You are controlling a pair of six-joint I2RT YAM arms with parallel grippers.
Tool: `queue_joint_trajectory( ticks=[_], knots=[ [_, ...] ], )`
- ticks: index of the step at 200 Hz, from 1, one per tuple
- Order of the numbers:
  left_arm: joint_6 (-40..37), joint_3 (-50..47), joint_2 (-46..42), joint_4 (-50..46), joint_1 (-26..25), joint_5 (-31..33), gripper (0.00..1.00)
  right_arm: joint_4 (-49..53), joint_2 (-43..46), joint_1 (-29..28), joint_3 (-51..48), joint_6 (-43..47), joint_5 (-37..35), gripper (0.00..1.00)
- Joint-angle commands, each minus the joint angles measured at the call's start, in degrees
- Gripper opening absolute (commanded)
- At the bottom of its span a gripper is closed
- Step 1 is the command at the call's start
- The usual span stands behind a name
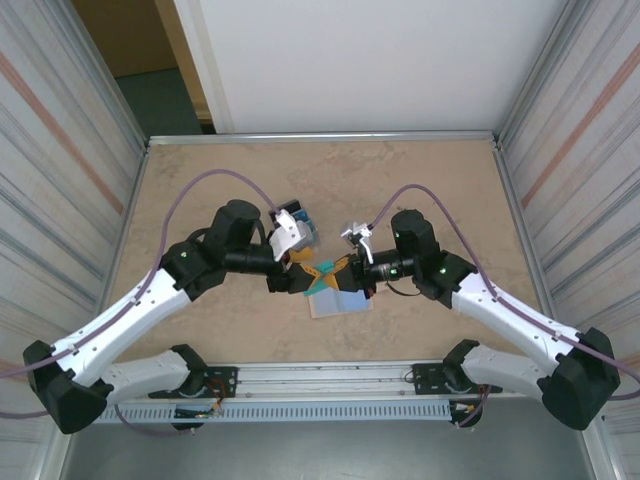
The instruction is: Take the credit cards out of the card holder
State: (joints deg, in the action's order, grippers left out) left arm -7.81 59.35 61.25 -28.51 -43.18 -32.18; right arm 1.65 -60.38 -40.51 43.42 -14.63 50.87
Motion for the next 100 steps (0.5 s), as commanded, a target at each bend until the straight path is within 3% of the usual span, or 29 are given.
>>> queue_joint_trajectory(
  ticks=[1,17,49,75,86,100],
  knots=[
    [-3.09,2.22,0.30,-1.81,0.21,-3.27,0.53,2.01,1.80,-0.34,1.82,2.11,0.73,0.00],
    [-3.16,1.95,0.82,-1.97,0.28,-4.55,0.50,2.22,2.10,-0.35,1.84,2.32,0.44,0.00],
    [-3.52,1.65,2.10,-1.99,0.20,-6.35,0.34,1.78,2.48,-0.29,1.76,2.42,-0.16,0.00],
    [-3.52,2.03,3.13,-1.75,0.22,-6.45,0.00,1.87,2.54,-0.34,1.67,2.48,-1.08,0.00],
    [-3.71,2.24,3.32,-1.72,0.28,-5.86,0.00,2.19,2.67,-0.29,1.63,2.55,-1.79,0.00],
    [-4.20,2.26,3.05,-1.69,0.29,-4.11,0.00,3.37,3.18,-0.20,1.75,3.00,-3.56,0.13]
  ],
)
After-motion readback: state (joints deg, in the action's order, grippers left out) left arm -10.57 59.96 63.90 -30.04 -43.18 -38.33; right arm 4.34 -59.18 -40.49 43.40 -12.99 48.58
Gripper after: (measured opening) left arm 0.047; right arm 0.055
